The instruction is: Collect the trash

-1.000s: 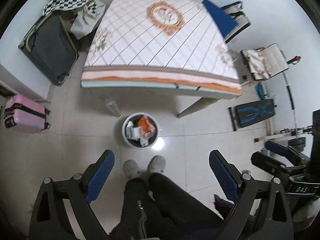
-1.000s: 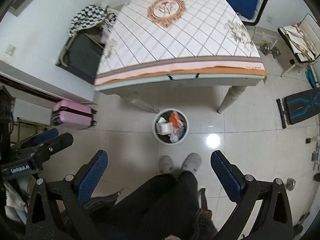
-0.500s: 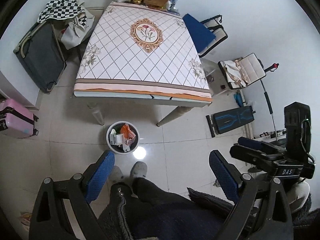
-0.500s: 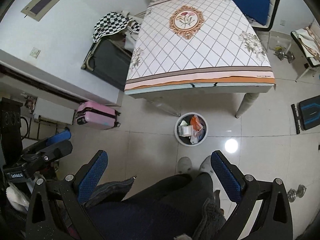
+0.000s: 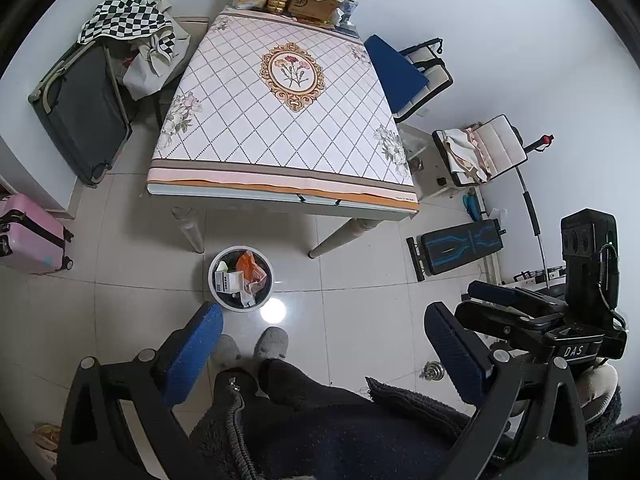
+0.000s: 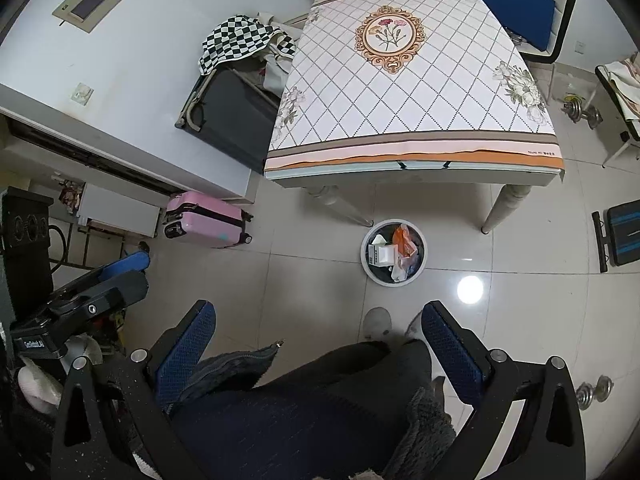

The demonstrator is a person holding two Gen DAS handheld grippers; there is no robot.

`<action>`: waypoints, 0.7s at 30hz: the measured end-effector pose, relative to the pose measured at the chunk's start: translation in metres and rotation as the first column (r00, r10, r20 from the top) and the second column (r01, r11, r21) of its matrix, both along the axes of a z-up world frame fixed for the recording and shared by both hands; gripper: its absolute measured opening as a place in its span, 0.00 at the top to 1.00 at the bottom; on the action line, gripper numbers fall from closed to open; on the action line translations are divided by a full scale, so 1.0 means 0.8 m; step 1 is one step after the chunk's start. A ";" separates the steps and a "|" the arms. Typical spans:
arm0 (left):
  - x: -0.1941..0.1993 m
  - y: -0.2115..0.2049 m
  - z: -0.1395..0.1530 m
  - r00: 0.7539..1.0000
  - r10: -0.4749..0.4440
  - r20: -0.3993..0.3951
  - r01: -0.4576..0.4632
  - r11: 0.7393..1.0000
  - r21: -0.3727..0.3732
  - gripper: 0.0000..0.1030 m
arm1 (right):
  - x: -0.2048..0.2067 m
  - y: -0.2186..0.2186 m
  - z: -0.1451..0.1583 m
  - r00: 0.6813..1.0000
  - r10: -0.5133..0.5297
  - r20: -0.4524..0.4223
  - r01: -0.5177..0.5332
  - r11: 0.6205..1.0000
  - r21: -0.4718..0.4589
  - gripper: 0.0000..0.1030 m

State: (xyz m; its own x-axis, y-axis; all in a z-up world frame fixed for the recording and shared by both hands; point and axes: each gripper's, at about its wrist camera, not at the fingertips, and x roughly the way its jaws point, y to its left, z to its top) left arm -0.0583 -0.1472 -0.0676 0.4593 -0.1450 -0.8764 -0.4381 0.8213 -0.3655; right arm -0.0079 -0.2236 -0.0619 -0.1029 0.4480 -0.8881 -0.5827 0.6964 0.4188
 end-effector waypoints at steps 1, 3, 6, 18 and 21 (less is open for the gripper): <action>-0.001 0.000 0.000 1.000 0.003 0.001 -0.003 1.000 0.001 0.00 | 0.000 0.000 0.000 1.000 -0.002 -0.001 0.002 1.000 -0.001 0.00; 0.000 -0.001 0.000 1.000 0.000 0.000 0.000 1.000 0.002 0.00 | 0.000 0.000 0.001 1.000 -0.007 -0.004 0.007 1.000 0.002 0.00; 0.001 0.000 0.000 1.000 -0.002 -0.002 0.002 1.000 0.007 0.00 | 0.001 0.000 0.001 1.000 -0.011 -0.007 0.011 1.000 0.002 0.00; 0.008 -0.007 -0.003 1.000 -0.009 -0.011 0.009 1.000 0.013 0.00 | 0.002 0.002 0.000 1.000 -0.012 -0.011 0.012 1.000 -0.017 0.00; 0.008 -0.007 -0.002 1.000 -0.012 -0.011 0.012 1.000 0.014 0.00 | 0.001 0.002 -0.001 1.000 -0.013 -0.015 0.013 1.000 -0.019 0.00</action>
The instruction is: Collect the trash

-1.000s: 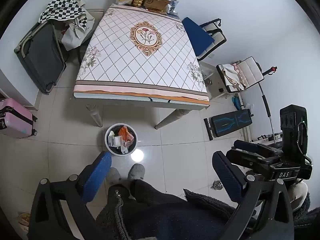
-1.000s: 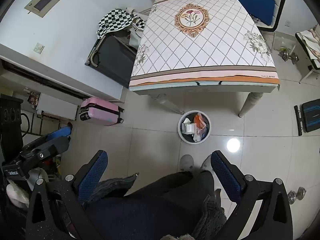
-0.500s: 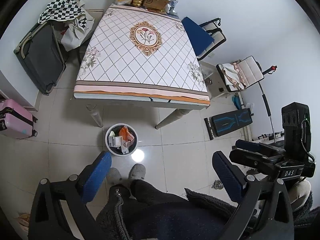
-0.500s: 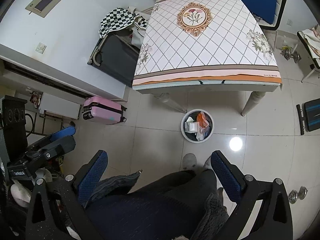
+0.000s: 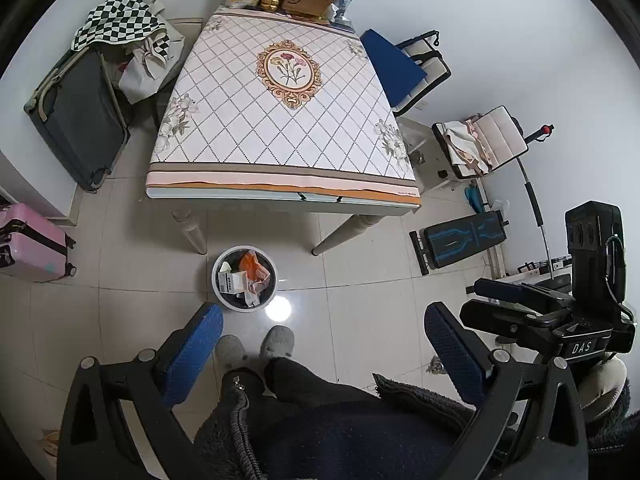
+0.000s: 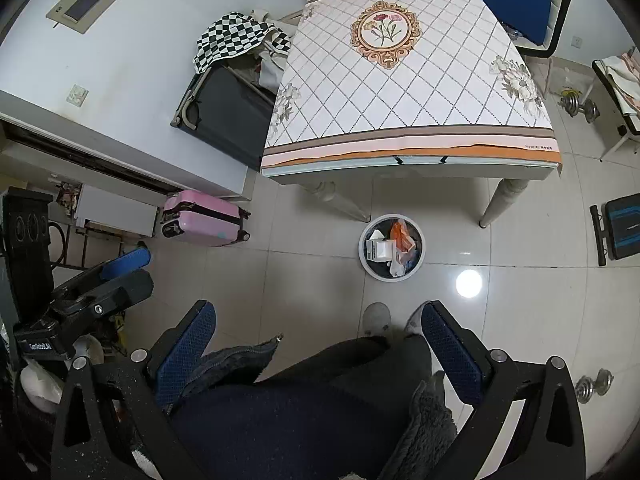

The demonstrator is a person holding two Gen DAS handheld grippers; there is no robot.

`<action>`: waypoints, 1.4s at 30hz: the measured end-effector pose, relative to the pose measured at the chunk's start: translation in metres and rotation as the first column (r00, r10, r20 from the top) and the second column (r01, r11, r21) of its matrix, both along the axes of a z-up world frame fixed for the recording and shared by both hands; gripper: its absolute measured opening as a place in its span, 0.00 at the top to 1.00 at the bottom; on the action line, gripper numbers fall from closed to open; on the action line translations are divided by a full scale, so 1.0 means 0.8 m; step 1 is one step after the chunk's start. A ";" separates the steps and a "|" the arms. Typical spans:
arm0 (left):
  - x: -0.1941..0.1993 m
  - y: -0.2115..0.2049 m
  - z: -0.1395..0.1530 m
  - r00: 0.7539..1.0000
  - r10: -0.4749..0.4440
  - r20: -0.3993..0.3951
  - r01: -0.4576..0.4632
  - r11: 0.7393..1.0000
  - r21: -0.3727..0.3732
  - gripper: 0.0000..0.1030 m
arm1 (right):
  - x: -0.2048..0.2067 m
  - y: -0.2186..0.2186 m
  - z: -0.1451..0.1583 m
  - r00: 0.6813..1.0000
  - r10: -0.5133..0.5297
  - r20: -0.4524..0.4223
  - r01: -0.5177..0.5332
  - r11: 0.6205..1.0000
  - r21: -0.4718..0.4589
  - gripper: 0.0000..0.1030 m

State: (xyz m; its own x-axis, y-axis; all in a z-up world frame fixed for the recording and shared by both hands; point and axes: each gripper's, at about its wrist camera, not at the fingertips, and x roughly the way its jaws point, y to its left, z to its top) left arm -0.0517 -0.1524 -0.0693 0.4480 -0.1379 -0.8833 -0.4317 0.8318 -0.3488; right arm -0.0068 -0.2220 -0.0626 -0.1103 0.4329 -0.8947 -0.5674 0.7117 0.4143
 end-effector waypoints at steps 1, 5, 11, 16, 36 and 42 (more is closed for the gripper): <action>0.000 0.000 0.000 1.000 -0.001 0.001 0.001 1.000 0.000 0.00 | 0.000 -0.001 0.000 1.000 -0.002 0.000 0.002 1.000 -0.001 0.00; 0.002 -0.002 0.002 1.000 -0.002 0.002 0.002 1.000 0.003 0.00 | 0.002 -0.004 -0.002 1.000 -0.011 -0.002 0.011 1.000 -0.002 0.00; 0.003 -0.005 0.003 1.000 -0.007 0.000 0.007 1.000 0.002 0.00 | 0.000 -0.007 -0.001 1.000 -0.017 -0.004 0.017 1.000 -0.003 0.00; 0.003 -0.007 0.003 1.000 -0.011 -0.001 0.011 1.000 0.001 0.00 | -0.002 -0.010 0.001 1.000 -0.014 -0.004 0.014 1.000 -0.006 0.00; 0.002 -0.018 0.004 0.999 -0.036 0.003 0.037 0.999 -0.003 0.00 | -0.011 -0.021 0.007 1.000 -0.020 0.005 0.020 1.000 -0.016 0.00; 0.002 -0.018 0.005 0.999 -0.039 0.004 0.039 0.999 -0.003 0.00 | -0.011 -0.020 0.010 1.000 -0.021 0.011 0.021 1.000 -0.013 0.00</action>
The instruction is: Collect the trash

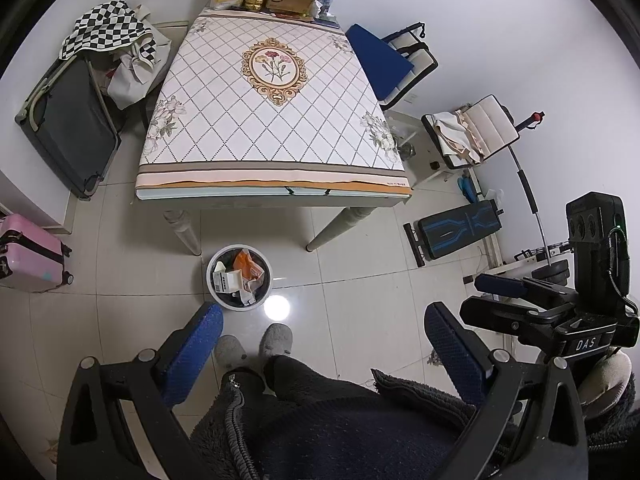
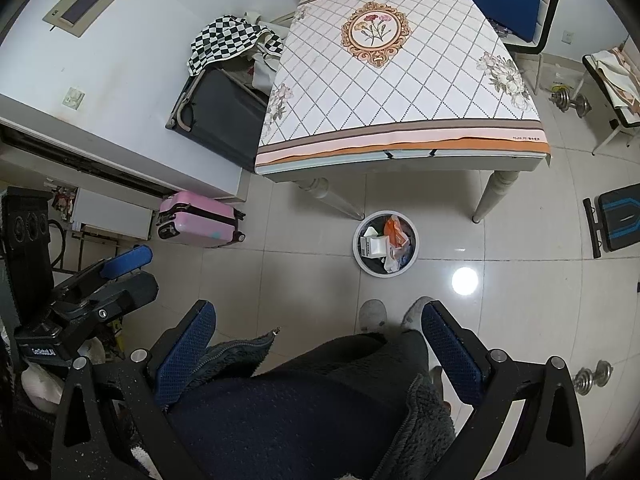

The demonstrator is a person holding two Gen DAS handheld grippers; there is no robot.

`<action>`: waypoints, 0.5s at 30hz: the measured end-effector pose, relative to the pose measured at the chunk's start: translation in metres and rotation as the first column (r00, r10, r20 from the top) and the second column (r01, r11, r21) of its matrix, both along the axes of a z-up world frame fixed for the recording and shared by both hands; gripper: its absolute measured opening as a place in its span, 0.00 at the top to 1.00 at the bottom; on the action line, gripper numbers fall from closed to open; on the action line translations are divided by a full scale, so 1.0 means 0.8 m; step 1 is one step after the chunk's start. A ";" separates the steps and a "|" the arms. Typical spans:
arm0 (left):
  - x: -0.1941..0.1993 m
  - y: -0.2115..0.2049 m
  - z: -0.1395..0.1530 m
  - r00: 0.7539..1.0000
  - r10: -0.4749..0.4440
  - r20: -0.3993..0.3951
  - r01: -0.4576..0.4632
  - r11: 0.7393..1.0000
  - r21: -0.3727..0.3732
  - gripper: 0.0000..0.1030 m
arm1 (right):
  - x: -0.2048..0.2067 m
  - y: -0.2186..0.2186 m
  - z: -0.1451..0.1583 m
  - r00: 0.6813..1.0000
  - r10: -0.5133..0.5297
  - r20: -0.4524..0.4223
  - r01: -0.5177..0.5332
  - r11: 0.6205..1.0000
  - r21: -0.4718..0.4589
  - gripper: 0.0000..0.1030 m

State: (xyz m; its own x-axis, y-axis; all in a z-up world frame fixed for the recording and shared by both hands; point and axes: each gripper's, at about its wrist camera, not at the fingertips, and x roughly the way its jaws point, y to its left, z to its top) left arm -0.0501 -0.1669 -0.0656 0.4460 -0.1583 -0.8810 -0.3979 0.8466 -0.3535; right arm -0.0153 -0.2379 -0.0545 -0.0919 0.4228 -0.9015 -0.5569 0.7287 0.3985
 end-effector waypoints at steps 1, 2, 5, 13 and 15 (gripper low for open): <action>0.000 0.000 0.001 1.000 0.001 0.000 -0.001 1.000 0.001 0.00 | 0.000 0.000 0.000 1.000 0.000 0.001 0.000 1.000 0.001 0.00; 0.000 -0.001 0.000 1.000 0.000 0.000 0.000 1.000 0.001 0.00 | 0.000 0.001 0.001 1.000 0.000 0.001 0.000 1.000 0.002 0.00; 0.000 0.000 0.000 1.000 0.000 -0.001 0.000 1.000 0.001 0.00 | -0.001 0.001 0.001 1.000 0.000 0.001 0.000 1.000 0.001 0.00; -0.002 -0.001 0.002 1.000 -0.001 0.000 0.001 1.000 0.001 0.00 | -0.003 0.005 0.001 1.000 0.005 0.000 -0.005 1.000 -0.002 0.00; -0.002 0.000 0.001 1.000 0.000 0.002 0.000 1.000 0.000 0.00 | -0.003 0.007 0.001 1.000 0.005 -0.002 -0.005 1.000 -0.001 0.00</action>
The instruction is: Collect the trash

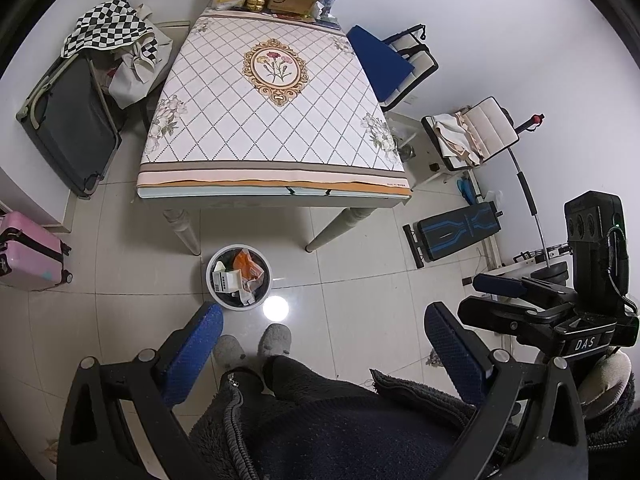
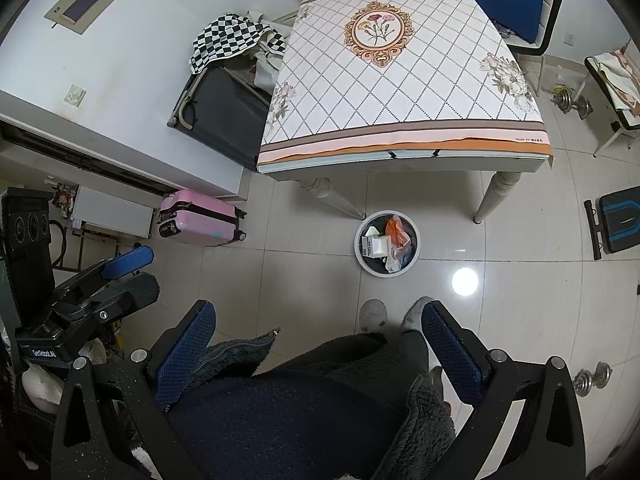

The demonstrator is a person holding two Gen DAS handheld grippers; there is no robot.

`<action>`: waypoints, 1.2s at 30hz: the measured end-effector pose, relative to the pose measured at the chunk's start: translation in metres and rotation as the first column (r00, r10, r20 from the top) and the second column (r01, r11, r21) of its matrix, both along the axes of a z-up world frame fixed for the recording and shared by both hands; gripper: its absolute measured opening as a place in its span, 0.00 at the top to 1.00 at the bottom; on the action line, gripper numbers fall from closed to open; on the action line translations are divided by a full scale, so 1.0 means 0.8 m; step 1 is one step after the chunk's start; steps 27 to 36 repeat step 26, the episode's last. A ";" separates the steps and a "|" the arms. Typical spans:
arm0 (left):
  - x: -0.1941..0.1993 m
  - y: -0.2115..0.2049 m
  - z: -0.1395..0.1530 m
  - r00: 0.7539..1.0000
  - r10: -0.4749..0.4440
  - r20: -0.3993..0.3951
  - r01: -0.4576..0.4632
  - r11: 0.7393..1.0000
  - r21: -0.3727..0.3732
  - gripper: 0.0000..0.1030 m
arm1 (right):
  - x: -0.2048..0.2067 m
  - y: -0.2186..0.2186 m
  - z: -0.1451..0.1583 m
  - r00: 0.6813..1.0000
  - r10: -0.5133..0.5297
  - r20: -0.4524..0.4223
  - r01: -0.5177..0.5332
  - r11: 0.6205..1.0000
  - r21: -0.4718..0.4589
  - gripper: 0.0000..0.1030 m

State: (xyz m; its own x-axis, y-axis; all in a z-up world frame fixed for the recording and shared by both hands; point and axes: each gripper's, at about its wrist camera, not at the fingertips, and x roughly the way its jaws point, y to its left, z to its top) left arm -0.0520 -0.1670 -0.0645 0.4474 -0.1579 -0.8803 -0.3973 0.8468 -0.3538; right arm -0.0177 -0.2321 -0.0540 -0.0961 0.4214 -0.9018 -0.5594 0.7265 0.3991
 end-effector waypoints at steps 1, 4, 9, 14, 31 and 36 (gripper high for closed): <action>0.000 0.000 0.001 1.000 0.000 0.000 0.000 1.000 0.001 0.00 | 0.000 0.000 0.000 1.000 0.002 0.002 -0.002 1.000 -0.001 0.00; -0.001 0.001 0.001 1.000 0.003 0.001 -0.003 1.000 0.001 0.00 | 0.000 0.001 -0.001 1.000 0.003 0.003 -0.003 1.000 -0.002 0.00; -0.002 0.002 0.001 1.000 0.006 0.003 -0.006 1.000 0.002 0.00 | -0.002 0.002 -0.001 1.000 0.004 0.003 -0.004 1.000 0.002 0.00; -0.002 0.002 0.001 1.000 0.006 0.003 -0.006 1.000 0.003 0.00 | -0.002 0.002 -0.001 1.000 0.007 0.004 -0.007 1.000 0.001 0.00; -0.004 0.003 0.003 1.000 0.008 0.002 -0.008 1.000 0.008 0.00 | -0.004 0.005 -0.002 1.000 0.008 0.001 -0.008 1.000 0.004 0.00; -0.004 0.003 0.003 1.000 0.008 0.002 -0.008 1.000 0.008 0.00 | -0.004 0.005 -0.002 1.000 0.008 0.001 -0.008 1.000 0.004 0.00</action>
